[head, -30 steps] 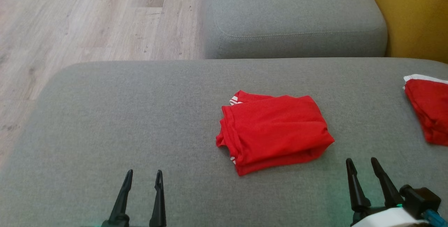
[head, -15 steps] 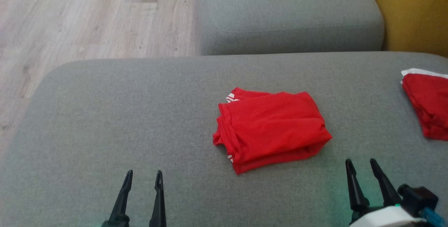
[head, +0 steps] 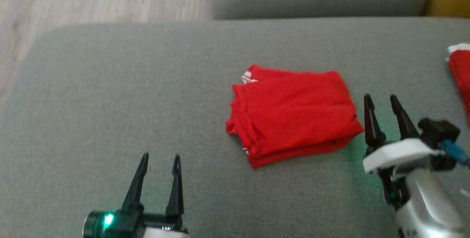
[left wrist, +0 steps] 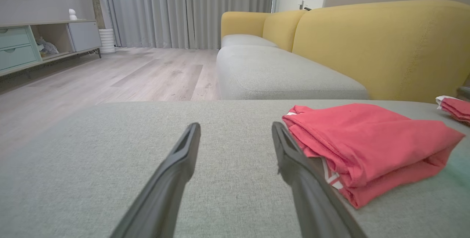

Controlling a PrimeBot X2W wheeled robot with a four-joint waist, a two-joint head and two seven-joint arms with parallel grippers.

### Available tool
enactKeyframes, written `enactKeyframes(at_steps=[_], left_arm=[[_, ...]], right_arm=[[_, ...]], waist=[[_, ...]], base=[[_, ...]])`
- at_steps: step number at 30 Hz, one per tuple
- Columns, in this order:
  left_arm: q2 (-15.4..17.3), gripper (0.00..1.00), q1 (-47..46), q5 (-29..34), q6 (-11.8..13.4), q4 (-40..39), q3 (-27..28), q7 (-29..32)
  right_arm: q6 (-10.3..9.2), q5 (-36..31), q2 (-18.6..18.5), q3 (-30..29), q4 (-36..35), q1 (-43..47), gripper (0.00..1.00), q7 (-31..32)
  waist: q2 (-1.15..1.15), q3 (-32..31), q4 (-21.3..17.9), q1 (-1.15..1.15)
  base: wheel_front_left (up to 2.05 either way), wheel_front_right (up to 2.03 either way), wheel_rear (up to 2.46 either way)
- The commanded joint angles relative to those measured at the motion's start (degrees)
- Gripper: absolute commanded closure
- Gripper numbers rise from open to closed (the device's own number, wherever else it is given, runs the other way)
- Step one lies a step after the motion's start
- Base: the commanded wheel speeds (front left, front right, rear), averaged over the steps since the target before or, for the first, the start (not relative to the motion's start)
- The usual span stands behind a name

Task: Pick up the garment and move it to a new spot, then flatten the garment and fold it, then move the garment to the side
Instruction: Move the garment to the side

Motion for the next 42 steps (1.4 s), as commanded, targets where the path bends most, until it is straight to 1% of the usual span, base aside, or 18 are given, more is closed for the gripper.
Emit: enactKeyframes(at_steps=[1,5,10,14,15,16,17,18,19,23,26,29,32,37,42], left_arm=[[-0.3,0.00,-2.5,-0.6,0.4,-1.7,1.2,-0.3],[-0.3,0.00,-4.0,-0.9,0.8,-1.3,0.5,-0.3],[-0.3,0.00,-5.4,-1.2,1.1,-1.1,-0.2,-0.3],[-0.3,0.00,-6.1,-1.3,1.3,-1.1,-0.3,-0.3],[-0.3,0.00,-6.2,-1.2,1.3,-1.1,-0.3,-0.3],[-0.3,0.00,-6.3,-1.2,1.3,-1.0,-0.3,-0.3],[-0.3,0.00,-6.3,-1.2,1.3,-1.0,-0.3,-0.3],[-0.3,0.00,-6.4,-1.3,1.3,-1.0,-0.3,-0.3],[-0.3,0.00,-6.4,-1.3,1.3,-1.0,-0.3,-0.3],[-0.3,0.00,-6.3,-1.4,1.5,-1.1,-0.1,-0.3],[-0.3,0.00,-6.3,-1.7,1.5,-1.2,-0.2,-0.3],[-0.3,0.00,-6.8,-1.9,1.8,-1.7,-0.3,-0.3],[-0.3,0.00,-7.8,-2.0,1.9,-2.2,-0.6,-0.3],[-0.3,0.00,-10.4,-1.7,1.9,-3.1,-1.1,-0.3],[-0.3,0.00,-13.9,-1.2,1.6,-3.5,-1.8,-0.3]], right_arm=[[-0.04,0.3,-0.8,1.9,-0.4,-2.6,0.00,0.1],[-0.04,0.7,-0.4,2.7,5.0,-5.8,0.00,1.3],[-0.04,0.4,0.5,1.9,12.1,-7.6,0.00,1.8],[-0.04,1.1,1.3,2.5,15.9,-8.5,0.00,2.4],[-0.04,1.6,1.5,3.1,16.2,-8.7,0.03,2.5],[-0.04,2.3,1.7,3.7,16.4,-8.8,0.38,2.4],[-0.04,2.3,1.7,3.7,16.4,-8.8,0.38,2.4],[-0.04,2.8,1.6,4.3,16.4,-9.0,0.87,2.2],[-0.04,3.2,1.5,4.7,16.3,-9.1,1.00,1.8],[-0.04,4.4,0.3,6.1,16.1,-9.6,1.00,0.9],[-0.04,4.7,-1.2,6.8,15.4,-10.3,1.00,0.2],[-0.04,3.7,-3.6,7.3,14.3,-11.3,1.00,-0.2],[-0.04,1.7,-7.0,6.7,12.8,-12.4,1.00,-0.6],[-0.04,-1.4,-13.8,2.8,9.9,-14.2,1.00,-0.8],[-0.04,-4.0,-20.1,-4.2,5.6,-15.4,1.00,-0.8]], waist=[[0.00,2.3,0.9,-0.03],[0.00,4.0,1.5,-0.03],[0.00,5.3,1.8,-0.03],[0.00,5.7,1.7,-0.03],[0.00,5.8,1.7,-0.03],[0.00,5.8,1.6,-0.03],[0.00,5.8,1.6,-0.03],[0.00,5.8,1.6,-0.03],[0.00,5.7,1.5,-0.03],[0.00,5.7,0.8,-0.03],[0.00,6.2,-0.2,-0.03],[0.00,7.5,-1.4,-0.03],[0.00,9.4,-2.7,-0.03],[0.00,14.0,-5.1,-0.03],[0.00,18.5,-6.7,-0.03]], base=[[0.00,0.00,0.00],[0.00,0.00,0.00],[0.00,0.00,0.00],[0.00,0.00,0.00],[0.00,0.00,0.00],[0.00,0.00,0.00],[0.00,0.00,0.00],[0.00,0.00,0.00],[0.00,0.00,0.00],[0.00,0.00,0.00],[0.00,0.00,0.00],[0.00,0.00,0.00],[0.00,0.00,0.00],[0.00,0.00,0.00],[0.00,0.00,0.00]])
